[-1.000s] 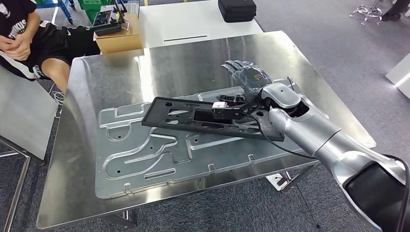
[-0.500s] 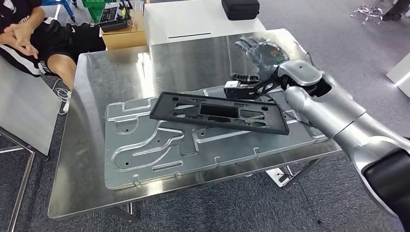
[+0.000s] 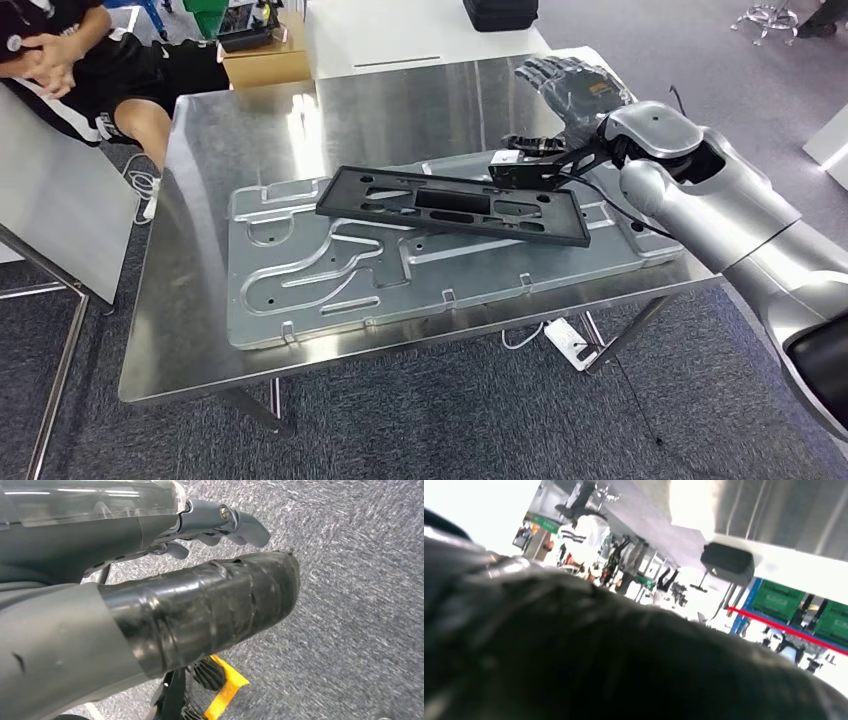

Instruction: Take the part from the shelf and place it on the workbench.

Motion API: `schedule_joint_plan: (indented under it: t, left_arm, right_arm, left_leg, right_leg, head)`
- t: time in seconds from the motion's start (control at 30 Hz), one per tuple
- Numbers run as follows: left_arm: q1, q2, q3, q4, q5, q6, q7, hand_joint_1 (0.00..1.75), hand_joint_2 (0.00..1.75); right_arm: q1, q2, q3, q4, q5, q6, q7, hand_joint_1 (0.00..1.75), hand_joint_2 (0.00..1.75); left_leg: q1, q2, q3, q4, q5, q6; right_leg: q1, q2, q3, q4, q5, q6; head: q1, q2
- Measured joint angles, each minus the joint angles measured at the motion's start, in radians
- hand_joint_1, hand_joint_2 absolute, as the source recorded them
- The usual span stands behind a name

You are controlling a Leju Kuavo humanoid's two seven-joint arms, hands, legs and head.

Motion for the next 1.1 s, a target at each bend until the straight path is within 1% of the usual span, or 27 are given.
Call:
schedule_joint_plan:
  t: [0.07, 0.1, 0.13, 0.17, 0.23, 0.27, 0.3, 0.33, 0.37, 0.4, 0.47, 0.5, 0.53, 0.6, 0.63, 0.67, 0.7, 0.73, 0.77, 0.8, 0.83, 0.87, 0.9, 0.97, 1.0, 1.03, 1.1]
  left_arm:
    - [0.002, 0.000, 0.000, 0.000, 0.000, 0.000, 0.000, 0.00, 0.00]
    - [0.001, 0.000, 0.001, 0.000, 0.000, 0.000, 0.000, 0.00, 0.00]
    - [0.000, 0.000, 0.001, 0.000, 0.000, 0.000, 0.000, 0.00, 0.00]
    - [-0.002, 0.000, 0.001, 0.000, 0.000, 0.000, 0.000, 0.00, 0.00]
    - [-0.003, 0.000, 0.001, 0.000, 0.000, 0.000, 0.000, 0.00, 0.00]
    - [-0.003, 0.000, 0.001, 0.000, 0.000, 0.000, 0.000, 0.00, 0.00]
    - [-0.003, 0.000, 0.001, 0.000, 0.000, 0.000, 0.000, 0.00, 0.00]
    - [-0.003, 0.000, 0.001, 0.000, 0.000, 0.000, 0.000, 0.00, 0.00]
    - [-0.003, 0.000, 0.002, 0.000, 0.000, 0.000, 0.000, 0.00, 0.00]
    - [-0.003, 0.000, 0.002, 0.000, 0.000, 0.000, 0.000, 0.00, 0.00]
    - [-0.002, -0.001, 0.002, 0.000, 0.001, 0.000, 0.000, 0.00, 0.00]
    - [-0.001, -0.001, 0.003, 0.000, 0.001, 0.000, 0.000, 0.00, 0.00]
    - [-0.001, -0.001, 0.003, 0.000, 0.001, 0.000, 0.000, 0.00, 0.00]
    - [0.001, -0.002, 0.004, 0.000, 0.001, -0.001, 0.000, 0.00, 0.00]
    - [0.002, -0.003, 0.004, 0.000, 0.001, -0.002, 0.000, 0.00, 0.00]
    - [0.003, -0.003, 0.005, 0.000, 0.002, -0.002, 0.001, 0.00, 0.00]
    - [0.003, -0.003, 0.005, 0.000, 0.002, -0.003, 0.001, 0.00, 0.00]
    - [0.002, -0.003, 0.006, 0.000, 0.003, -0.003, 0.002, 0.00, 0.00]
    - [0.002, -0.003, 0.007, 0.000, 0.004, -0.003, 0.003, 0.00, 0.00]
    - [0.002, -0.003, 0.008, 0.000, 0.004, -0.003, 0.004, 0.00, 0.00]
    - [0.002, -0.003, 0.009, 0.000, 0.004, -0.003, 0.005, 0.00, 0.00]
    - [0.001, -0.003, 0.009, 0.000, 0.004, -0.003, 0.006, 0.00, 0.00]
    - [0.001, -0.002, 0.009, 0.000, 0.003, -0.003, 0.007, 0.00, 0.00]
    - [-0.002, 0.000, 0.009, 0.000, 0.001, -0.002, 0.007, 0.00, 0.00]
    - [-0.002, 0.001, 0.009, -0.001, 0.001, -0.002, 0.007, 0.00, 0.00]
    - [-0.002, 0.001, 0.010, -0.001, 0.000, -0.002, 0.007, 0.00, 0.00]
    - [-0.003, 0.002, 0.010, -0.001, 0.000, -0.001, 0.006, 0.00, 0.00]
  right_arm:
    - [-0.001, -0.004, 0.001, -0.001, 0.000, 0.000, 0.000, 0.00, 0.00]
    - [-0.002, -0.007, 0.002, -0.001, 0.000, 0.001, 0.000, 0.00, 0.00]
    - [-0.003, -0.011, 0.002, -0.001, 0.000, 0.001, -0.001, 0.00, 0.00]
    - [-0.004, -0.014, 0.002, -0.001, 0.000, 0.001, 0.000, 0.00, 0.00]
    - [-0.004, -0.019, 0.002, -0.001, 0.000, 0.002, 0.000, 0.00, 0.00]
    - [-0.003, -0.020, 0.003, -0.001, -0.001, 0.002, 0.000, 0.00, 0.00]
    - [-0.002, -0.022, 0.004, -0.001, -0.003, 0.001, 0.000, 0.00, 0.00]
    - [-0.002, -0.024, 0.004, -0.001, -0.006, 0.001, 0.000, 0.00, 0.00]
    - [-0.003, -0.027, 0.005, -0.003, -0.010, 0.001, 0.001, 0.00, 0.00]
    - [-0.006, -0.031, 0.005, -0.006, -0.015, 0.001, 0.002, 0.00, 0.00]
    - [-0.017, -0.038, 0.005, -0.015, -0.022, 0.002, 0.004, 0.00, 0.00]
    - [-0.024, -0.041, 0.005, -0.019, -0.024, 0.004, 0.004, 0.00, 0.00]
    - [-0.029, -0.045, 0.005, -0.022, -0.026, 0.008, 0.004, 0.00, 0.00]
    - [-0.038, -0.050, 0.007, -0.024, -0.027, 0.017, 0.004, 0.00, 0.00]
    - [-0.041, -0.051, 0.010, -0.025, -0.027, 0.021, 0.004, 0.00, 0.00]
    - [-0.044, -0.052, 0.012, -0.025, -0.028, 0.024, 0.004, 0.00, 0.00]
    - [-0.047, -0.054, 0.014, -0.026, -0.030, 0.026, 0.005, 0.00, 0.00]
    - [-0.049, -0.057, 0.015, -0.027, -0.033, 0.027, 0.005, 0.00, 0.00]
    - [-0.050, -0.063, 0.016, -0.027, -0.037, 0.027, 0.006, 0.00, 0.00]
    - [-0.050, -0.071, 0.016, -0.027, -0.041, 0.027, 0.007, 0.00, 0.00]
    - [-0.049, -0.078, 0.017, -0.027, -0.045, 0.027, 0.007, 0.00, 0.00]
    - [-0.049, -0.085, 0.018, -0.027, -0.048, 0.027, 0.007, 0.00, 0.00]
    - [-0.049, -0.091, 0.020, -0.027, -0.049, 0.027, 0.007, 0.00, 0.00]
    - [-0.049, -0.102, 0.021, -0.028, -0.050, 0.024, 0.007, 0.00, 0.00]
    - [-0.049, -0.108, 0.022, -0.028, -0.050, 0.023, 0.006, 0.00, 0.00]
    - [-0.050, -0.112, 0.022, -0.028, -0.050, 0.022, 0.006, 0.00, 0.00]
    - [-0.051, -0.120, 0.023, -0.027, -0.050, 0.021, 0.005, 0.00, 0.00]
  left_leg:
    - [-0.001, 0.000, -0.009, 0.000, 0.017, 0.017]
    - [0.000, 0.002, -0.015, -0.002, 0.028, 0.025]
    - [0.002, 0.004, -0.024, -0.005, 0.040, 0.033]
    - [0.003, 0.006, -0.035, -0.006, 0.053, 0.040]
    - [0.001, 0.008, -0.061, -0.005, 0.074, 0.046]
    - [0.000, 0.008, -0.075, -0.005, 0.084, 0.046]
    - [-0.002, 0.008, -0.089, -0.004, 0.094, 0.045]
    - [-0.003, 0.009, -0.102, -0.003, 0.104, 0.045]
    - [-0.004, 0.008, -0.113, -0.002, 0.112, 0.044]
    - [-0.005, 0.007, -0.122, -0.002, 0.121, 0.043]
    - [-0.007, 0.004, -0.134, -0.003, 0.138, 0.036]
    - [-0.006, 0.003, -0.136, -0.007, 0.147, 0.030]
    - [-0.006, 0.002, -0.137, -0.012, 0.157, 0.024]
    - [-0.004, 0.000, -0.142, -0.019, 0.167, 0.013]
    - [-0.004, 0.000, -0.150, -0.009, 0.149, 0.009]
    - [-0.004, 0.001, -0.161, 0.020, 0.110, 0.005]
    - [-0.001, 0.002, -0.175, 0.070, 0.055, 0.003]
    - [-0.001, 0.003, -0.188, 0.131, 0.002, 0.000]
    - [0.000, 0.003, -0.196, 0.192, -0.033, -0.003]
    - [0.000, 0.003, -0.195, 0.236, -0.041, -0.006]
    - [0.000, 0.003, -0.181, 0.253, -0.026, -0.008]
    - [0.001, 0.003, -0.151, 0.239, 0.004, -0.009]
    - [0.002, 0.004, -0.108, 0.196, 0.029, -0.010]
    - [0.000, 0.002, -0.007, 0.067, 0.019, -0.005]
    - [-0.002, 0.001, 0.022, 0.020, 0.002, -0.001]
    - [-0.005, -0.001, 0.036, -0.007, -0.011, 0.004]
    - [-0.006, 0.000, 0.025, -0.015, 0.001, 0.017]
  right_leg:
    - [-0.002, 0.001, -0.003, -0.005, 0.012, 0.014]
    - [-0.004, 0.003, -0.008, 0.000, 0.004, 0.019]
    - [-0.005, 0.005, -0.018, 0.020, -0.023, 0.024]
    - [-0.007, 0.007, -0.032, 0.060, -0.068, 0.028]
    - [-0.007, 0.010, -0.062, 0.182, -0.166, 0.033]
    - [-0.007, 0.011, -0.068, 0.237, -0.192, 0.035]
    - [-0.007, 0.011, -0.061, 0.265, -0.196, 0.035]
    - [-0.007, 0.012, -0.037, 0.262, -0.182, 0.032]
    - [-0.006, 0.013, 0.003, 0.221, -0.159, 0.028]
    - [-0.005, 0.015, 0.056, 0.155, -0.143, 0.021]
    - [0.002, 0.018, 0.143, 0.025, -0.140, 0.008]
    - [0.007, 0.019, 0.164, -0.013, -0.145, 0.003]
    - [0.011, 0.019, 0.167, -0.028, -0.143, -0.001]
    - [0.010, 0.013, 0.157, -0.041, -0.119, -0.013]
    - [0.008, 0.011, 0.150, -0.049, -0.104, -0.022]
    - [0.005, 0.008, 0.140, -0.056, -0.088, -0.030]
    - [0.004, 0.006, 0.128, -0.058, -0.074, -0.035]
    - [0.004, 0.006, 0.113, -0.058, -0.062, -0.038]
    - [0.004, 0.006, 0.096, -0.056, -0.050, -0.038]
    - [0.004, 0.005, 0.078, -0.053, -0.039, -0.037]
    - [0.004, 0.005, 0.059, -0.049, -0.027, -0.035]
    - [0.003, 0.004, 0.039, -0.043, -0.016, -0.032]
    - [0.003, 0.004, 0.021, -0.035, -0.007, -0.028]
    - [0.003, 0.004, -0.008, -0.018, 0.007, -0.018]
    - [0.003, 0.003, -0.014, -0.013, 0.014, -0.013]
    - [0.004, 0.003, -0.017, -0.012, 0.023, -0.007]
    - [0.002, 0.004, -0.020, -0.014, 0.036, 0.005]
  head:
    - [0.000, 0.000]
    - [0.001, 0.000]
    - [0.001, 0.000]
    - [0.002, 0.000]
    - [0.002, 0.000]
    - [0.002, 0.000]
    - [0.002, 0.000]
    - [0.002, 0.000]
    - [0.002, 0.000]
    - [0.002, 0.000]
    - [0.002, 0.000]
    - [0.002, 0.000]
    - [0.002, 0.000]
    - [0.002, 0.000]
    - [0.001, 0.000]
    - [0.001, 0.000]
    - [0.001, 0.000]
    - [0.001, 0.000]
    - [0.000, 0.000]
    - [0.000, 0.000]
    - [0.001, 0.000]
    - [0.001, 0.000]
    - [0.000, 0.000]
    - [0.001, 0.000]
    - [0.001, 0.000]
    - [0.001, 0.000]
    - [0.001, 0.000]
